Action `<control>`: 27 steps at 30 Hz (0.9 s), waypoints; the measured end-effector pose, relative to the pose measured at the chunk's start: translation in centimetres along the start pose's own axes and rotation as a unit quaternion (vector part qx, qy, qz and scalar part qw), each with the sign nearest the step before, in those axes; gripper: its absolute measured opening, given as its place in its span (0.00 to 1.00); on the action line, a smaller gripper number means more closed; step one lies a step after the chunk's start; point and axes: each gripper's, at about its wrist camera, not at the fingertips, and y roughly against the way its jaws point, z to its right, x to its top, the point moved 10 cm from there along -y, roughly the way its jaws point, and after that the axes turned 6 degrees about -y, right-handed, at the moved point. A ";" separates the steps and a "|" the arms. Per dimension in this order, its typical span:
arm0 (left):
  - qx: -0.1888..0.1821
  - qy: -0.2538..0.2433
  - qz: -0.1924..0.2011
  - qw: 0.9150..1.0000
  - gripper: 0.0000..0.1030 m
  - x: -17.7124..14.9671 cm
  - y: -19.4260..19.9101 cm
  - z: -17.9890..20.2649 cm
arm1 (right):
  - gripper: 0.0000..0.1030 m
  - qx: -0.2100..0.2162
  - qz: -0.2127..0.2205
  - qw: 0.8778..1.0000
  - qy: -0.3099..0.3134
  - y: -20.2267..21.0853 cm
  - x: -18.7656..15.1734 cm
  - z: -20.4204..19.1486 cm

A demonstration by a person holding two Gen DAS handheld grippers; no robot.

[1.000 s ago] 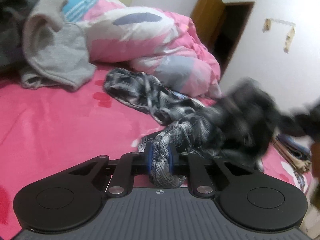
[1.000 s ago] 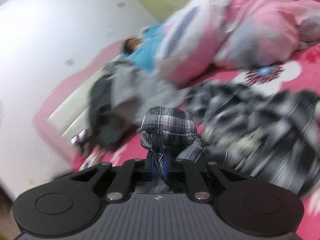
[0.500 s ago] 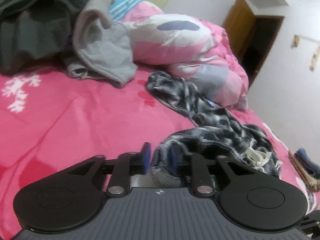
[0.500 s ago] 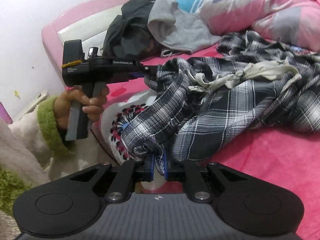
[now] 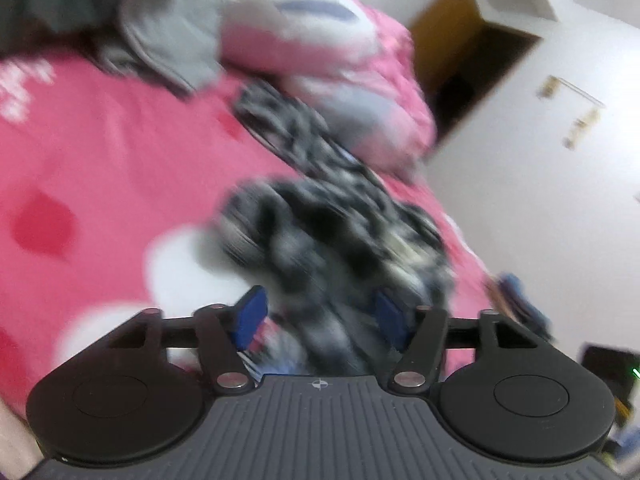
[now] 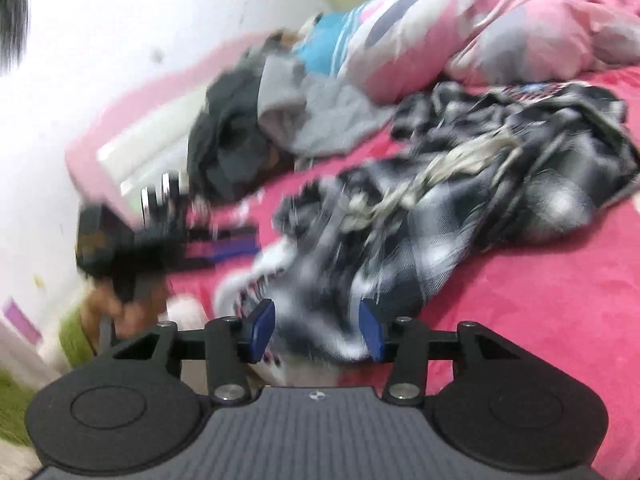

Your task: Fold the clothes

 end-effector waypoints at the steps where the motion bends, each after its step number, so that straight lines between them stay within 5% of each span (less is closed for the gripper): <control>1: -0.009 0.003 -0.006 1.000 0.67 -0.5 -0.3 0.4 | 0.48 -0.002 0.009 1.000 -0.008 0.3 0.2 0.3; 7: -0.052 0.052 -0.051 0.996 0.68 -2.6 -1.6 1.3 | 0.48 -0.025 0.030 0.999 -0.037 0.1 0.6 1.7; 11: -0.082 0.032 -0.076 0.993 0.81 -4.0 -1.7 3.0 | 0.48 -0.021 0.035 0.998 -0.043 -0.7 0.4 1.7; 20: 0.023 -0.015 -0.057 0.998 0.82 -3.8 -2.5 2.4 | 0.48 -0.013 0.035 0.998 -0.053 -0.9 -0.5 2.1; 27: 0.018 0.033 -0.031 0.999 0.82 -2.9 -5.1 1.5 | 0.48 -0.017 0.048 0.996 -0.077 -0.4 -0.5 3.2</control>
